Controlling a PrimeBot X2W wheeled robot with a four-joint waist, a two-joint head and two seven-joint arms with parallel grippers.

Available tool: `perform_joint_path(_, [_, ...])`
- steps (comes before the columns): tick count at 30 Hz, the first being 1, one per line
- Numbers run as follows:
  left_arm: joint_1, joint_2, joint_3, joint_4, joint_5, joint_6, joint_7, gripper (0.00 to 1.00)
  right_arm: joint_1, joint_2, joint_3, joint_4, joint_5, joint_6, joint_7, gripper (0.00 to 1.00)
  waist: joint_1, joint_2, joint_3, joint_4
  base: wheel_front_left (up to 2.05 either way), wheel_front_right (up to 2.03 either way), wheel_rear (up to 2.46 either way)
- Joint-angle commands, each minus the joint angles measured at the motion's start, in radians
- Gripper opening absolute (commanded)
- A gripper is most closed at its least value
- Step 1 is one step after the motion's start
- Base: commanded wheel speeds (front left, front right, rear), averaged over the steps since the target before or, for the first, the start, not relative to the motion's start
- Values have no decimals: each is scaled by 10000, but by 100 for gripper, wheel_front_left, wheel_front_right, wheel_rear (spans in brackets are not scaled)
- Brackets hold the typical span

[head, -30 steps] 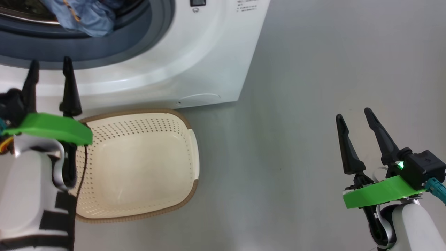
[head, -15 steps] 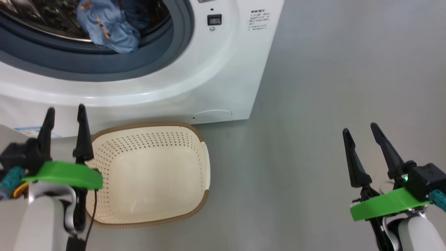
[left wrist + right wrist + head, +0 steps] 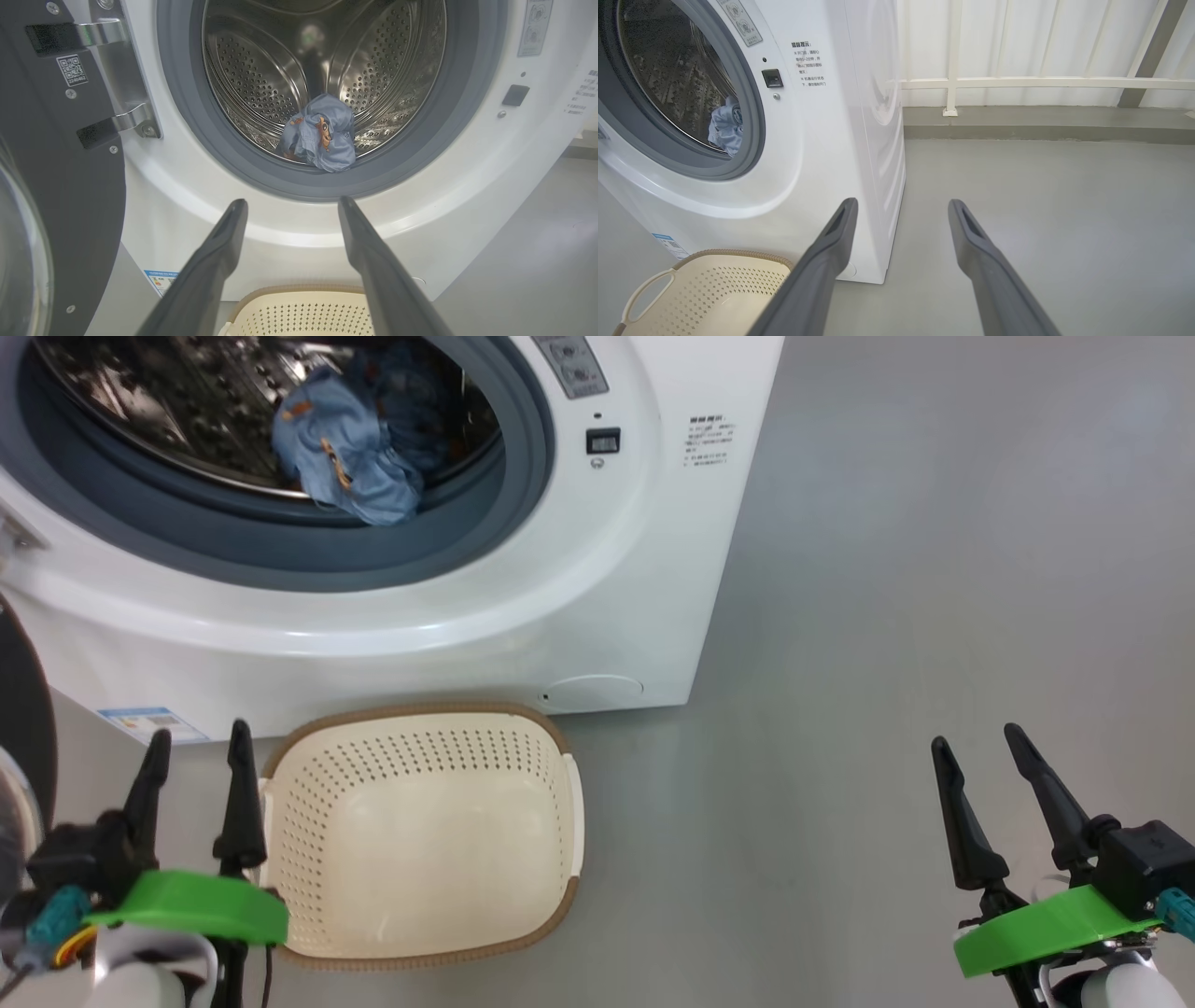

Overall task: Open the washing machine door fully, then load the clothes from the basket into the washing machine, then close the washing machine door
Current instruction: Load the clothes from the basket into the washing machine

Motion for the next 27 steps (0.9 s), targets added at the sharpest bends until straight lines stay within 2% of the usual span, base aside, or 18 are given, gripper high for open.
perform_joint_path(1, [96, 197, 387, -295, 82, -25, -63, 100, 125, -147, 140, -206, 36, 12, -49, 100, 0, 0, -203, 72, 0, 0, 0])
perform_joint_path(20, [2081, -84, 486, -1060, 83, -25, -63, 100, 1336, -267, -99, -151, 143, 12, -49, 100, 0, 0, -1502, 376, 0, 0, 0])
perform_joint_path(27, [2766, 7, 440, -1380, -1, -25, -63, 100, 1849, -191, -243, -160, 215, 12, -49, 100, 0, 0, -1987, 562, 0, 0, 0])
